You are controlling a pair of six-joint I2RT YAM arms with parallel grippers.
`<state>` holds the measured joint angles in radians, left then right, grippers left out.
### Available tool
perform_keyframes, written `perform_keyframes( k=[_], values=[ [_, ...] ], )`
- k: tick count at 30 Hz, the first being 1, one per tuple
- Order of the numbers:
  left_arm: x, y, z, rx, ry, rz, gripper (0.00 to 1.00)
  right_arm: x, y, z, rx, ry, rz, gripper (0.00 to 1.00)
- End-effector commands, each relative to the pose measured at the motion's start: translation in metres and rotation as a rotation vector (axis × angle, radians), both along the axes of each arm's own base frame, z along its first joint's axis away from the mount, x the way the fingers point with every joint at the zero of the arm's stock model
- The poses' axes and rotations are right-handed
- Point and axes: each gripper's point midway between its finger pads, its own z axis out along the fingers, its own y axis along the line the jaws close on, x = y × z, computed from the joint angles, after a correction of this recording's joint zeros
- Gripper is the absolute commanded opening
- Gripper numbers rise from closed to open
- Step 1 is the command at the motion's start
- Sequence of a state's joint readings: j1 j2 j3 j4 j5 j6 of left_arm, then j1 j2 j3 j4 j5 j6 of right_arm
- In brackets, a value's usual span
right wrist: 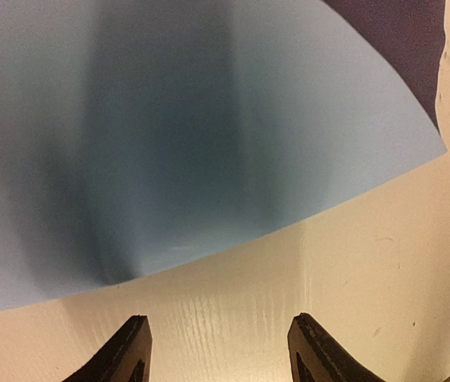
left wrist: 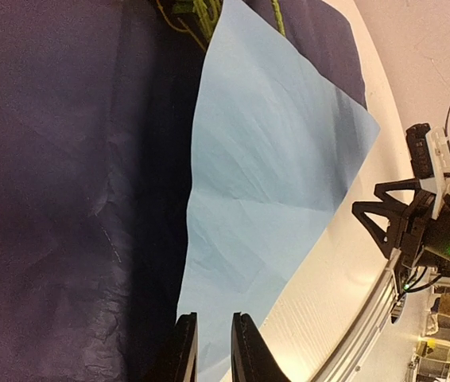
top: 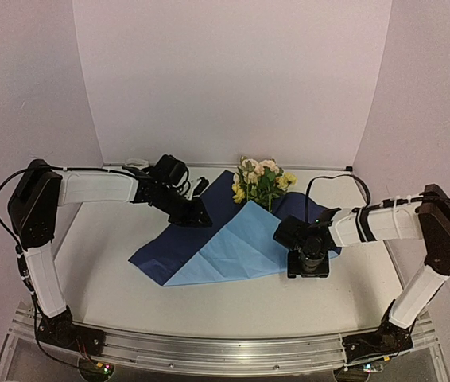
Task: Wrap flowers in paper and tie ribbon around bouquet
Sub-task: Fold the bottom corner of the flattened wrapping paper at the center of the board, then press the fold line of the 1/4-folded wrapping paper.
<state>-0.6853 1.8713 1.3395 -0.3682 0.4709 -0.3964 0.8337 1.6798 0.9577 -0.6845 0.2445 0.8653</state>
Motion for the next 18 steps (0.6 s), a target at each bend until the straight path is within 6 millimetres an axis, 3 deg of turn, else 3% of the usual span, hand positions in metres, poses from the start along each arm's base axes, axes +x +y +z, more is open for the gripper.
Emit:
perform_keyframes(
  k=[1, 4, 7, 14, 18],
  values=[
    [-0.011, -0.006, 0.026, -0.077, -0.012, -0.052, 0.17, -0.013, -0.004, 0.003, -0.035, -0.026, -0.096, 0.61],
    [-0.017, -0.012, 0.027, -0.124, 0.026, -0.07, 0.17, -0.017, -0.007, 0.004, -0.023, -0.04, -0.139, 0.62],
    [-0.023, -0.016, 0.028, -0.148, 0.057, -0.091, 0.17, -0.018, -0.016, 0.013, 0.009, -0.082, -0.179, 0.72],
    [-0.026, -0.023, 0.027, -0.177, 0.09, -0.102, 0.17, -0.001, -0.02, 0.004, 0.313, -0.146, -0.32, 0.84],
    [-0.03, -0.039, 0.027, -0.193, 0.101, -0.118, 0.17, 0.01, -0.025, -0.006, 0.504, -0.193, -0.426, 0.81]
  ],
)
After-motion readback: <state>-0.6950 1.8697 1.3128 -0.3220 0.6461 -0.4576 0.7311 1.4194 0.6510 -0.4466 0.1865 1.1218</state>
